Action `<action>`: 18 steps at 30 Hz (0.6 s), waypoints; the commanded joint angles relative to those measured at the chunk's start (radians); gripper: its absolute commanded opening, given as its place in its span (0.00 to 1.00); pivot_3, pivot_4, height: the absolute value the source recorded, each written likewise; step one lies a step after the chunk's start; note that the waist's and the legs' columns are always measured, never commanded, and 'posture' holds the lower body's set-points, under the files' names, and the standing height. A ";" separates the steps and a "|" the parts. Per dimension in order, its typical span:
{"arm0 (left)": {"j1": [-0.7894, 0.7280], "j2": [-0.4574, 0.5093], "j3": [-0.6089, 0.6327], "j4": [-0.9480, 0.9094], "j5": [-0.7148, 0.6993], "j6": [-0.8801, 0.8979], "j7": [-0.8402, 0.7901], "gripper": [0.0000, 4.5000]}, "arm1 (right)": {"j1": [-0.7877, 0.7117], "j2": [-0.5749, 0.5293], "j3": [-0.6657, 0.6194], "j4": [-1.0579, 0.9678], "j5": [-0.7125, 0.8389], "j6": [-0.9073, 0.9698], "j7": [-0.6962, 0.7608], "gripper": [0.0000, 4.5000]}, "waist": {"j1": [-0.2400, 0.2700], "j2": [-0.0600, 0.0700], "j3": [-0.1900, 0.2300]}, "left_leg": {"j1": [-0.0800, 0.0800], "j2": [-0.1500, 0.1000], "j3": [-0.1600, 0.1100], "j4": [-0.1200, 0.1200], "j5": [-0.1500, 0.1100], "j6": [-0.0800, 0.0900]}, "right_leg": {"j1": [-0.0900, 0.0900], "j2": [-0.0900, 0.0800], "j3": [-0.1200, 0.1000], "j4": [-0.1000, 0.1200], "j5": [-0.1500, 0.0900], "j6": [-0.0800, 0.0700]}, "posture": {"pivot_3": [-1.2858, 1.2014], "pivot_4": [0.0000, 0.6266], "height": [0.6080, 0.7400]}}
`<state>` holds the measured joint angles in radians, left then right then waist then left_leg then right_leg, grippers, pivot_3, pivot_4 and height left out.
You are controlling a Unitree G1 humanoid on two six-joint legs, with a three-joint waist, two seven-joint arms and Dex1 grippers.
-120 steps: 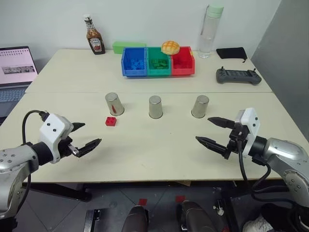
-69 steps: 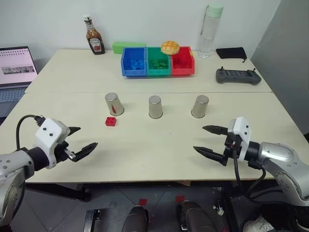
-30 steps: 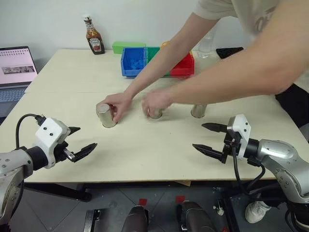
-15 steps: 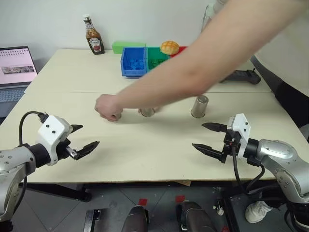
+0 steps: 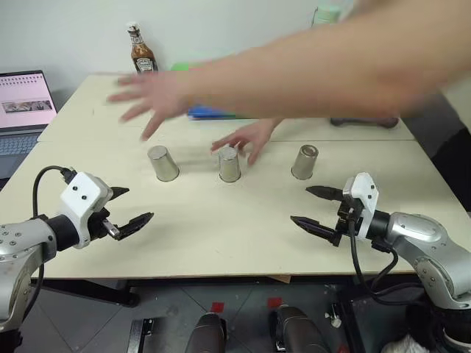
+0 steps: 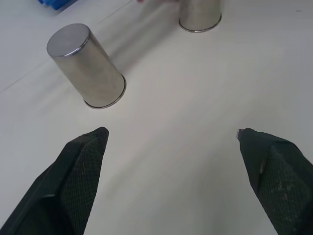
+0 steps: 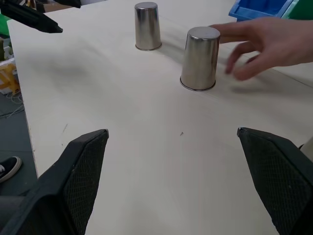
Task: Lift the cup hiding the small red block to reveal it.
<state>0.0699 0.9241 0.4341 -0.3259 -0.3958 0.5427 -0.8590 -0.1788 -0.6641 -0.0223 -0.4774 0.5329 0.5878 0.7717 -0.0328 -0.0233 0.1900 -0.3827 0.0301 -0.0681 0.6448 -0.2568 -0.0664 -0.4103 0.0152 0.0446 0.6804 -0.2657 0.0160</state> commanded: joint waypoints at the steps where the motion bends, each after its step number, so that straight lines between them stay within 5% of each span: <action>1: -0.013 0.007 0.012 -0.010 -0.004 -0.001 0.004 0.99 | -0.036 0.015 -0.012 -0.038 0.027 0.021 -0.024 1.00 | 0.000 0.000 0.000 | 0.000 0.000 0.000 0.000 0.000 0.000 | 0.000 0.000 0.000 0.000 0.000 0.000 | 0.52 0.24 1.00; 9: -0.021 0.005 0.006 -0.009 -0.011 0.000 0.001 0.99 | -0.155 0.125 0.075 0.028 -0.003 0.057 -0.085 1.00 | -0.003 0.000 0.000 | 0.000 0.000 0.000 0.000 0.000 0.000 | 0.000 0.000 0.000 0.000 0.000 0.000 | 0.52 0.24 1.00; 18: -0.044 -0.003 -0.021 -0.043 -0.042 0.034 0.001 0.99 | -0.416 0.329 0.251 0.306 -0.206 -0.007 -0.194 1.00 | -0.007 0.000 0.000 | 0.000 0.000 0.000 0.000 0.000 0.000 | -0.001 0.000 0.000 0.001 0.000 0.000 | 0.52 0.24 1.00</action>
<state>0.0435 0.9159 0.4046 -0.3330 -0.4197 0.5679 -0.8606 -0.5381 -0.3755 0.2171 -0.2291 0.3703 0.6079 0.6173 -0.0400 -0.0232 0.1900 -0.3825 0.0304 -0.0681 0.6448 -0.2567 -0.0664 -0.4109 0.0155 0.0446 0.6811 -0.2656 0.0158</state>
